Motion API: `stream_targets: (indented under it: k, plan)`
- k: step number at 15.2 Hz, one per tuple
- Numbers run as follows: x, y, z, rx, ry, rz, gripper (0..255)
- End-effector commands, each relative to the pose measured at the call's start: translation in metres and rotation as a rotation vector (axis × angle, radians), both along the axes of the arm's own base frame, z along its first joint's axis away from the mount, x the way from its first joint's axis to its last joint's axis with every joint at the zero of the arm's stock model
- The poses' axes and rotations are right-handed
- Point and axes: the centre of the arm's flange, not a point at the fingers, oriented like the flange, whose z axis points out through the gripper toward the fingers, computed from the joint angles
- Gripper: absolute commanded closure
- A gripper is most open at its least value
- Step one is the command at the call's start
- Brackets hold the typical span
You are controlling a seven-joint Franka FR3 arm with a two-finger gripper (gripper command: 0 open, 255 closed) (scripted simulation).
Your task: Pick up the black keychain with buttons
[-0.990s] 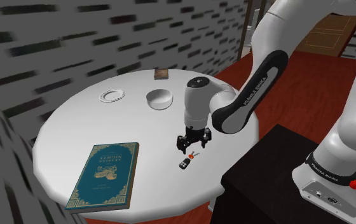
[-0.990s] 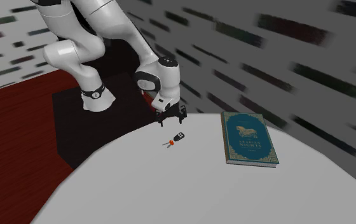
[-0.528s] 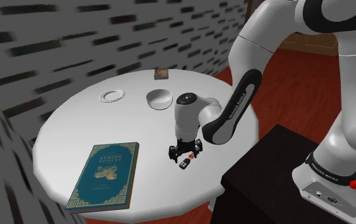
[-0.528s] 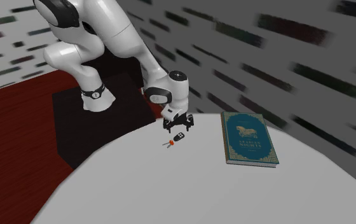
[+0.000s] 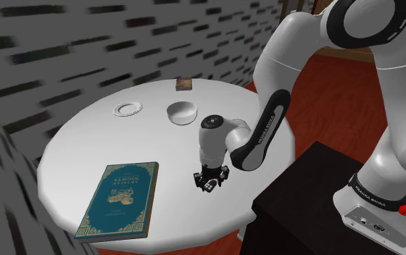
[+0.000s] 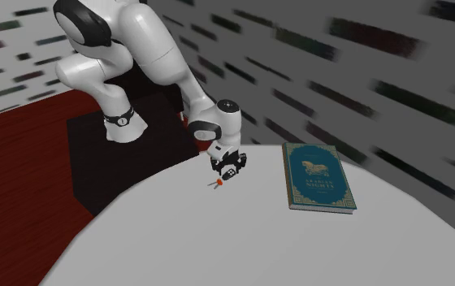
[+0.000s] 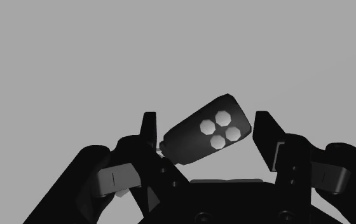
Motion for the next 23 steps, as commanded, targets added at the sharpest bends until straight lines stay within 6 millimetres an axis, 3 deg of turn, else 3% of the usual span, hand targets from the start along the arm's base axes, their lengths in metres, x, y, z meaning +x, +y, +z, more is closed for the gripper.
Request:
stream_targets:
  k: [1,9,23]
  plan:
    - [0.000,0.000,-0.001,0.000,0.000,0.000,255]
    - [0.000,0.000,-0.001,0.000,0.000,0.000,255]
    - [0.000,0.000,0.073,0.000,0.000,0.000,255]
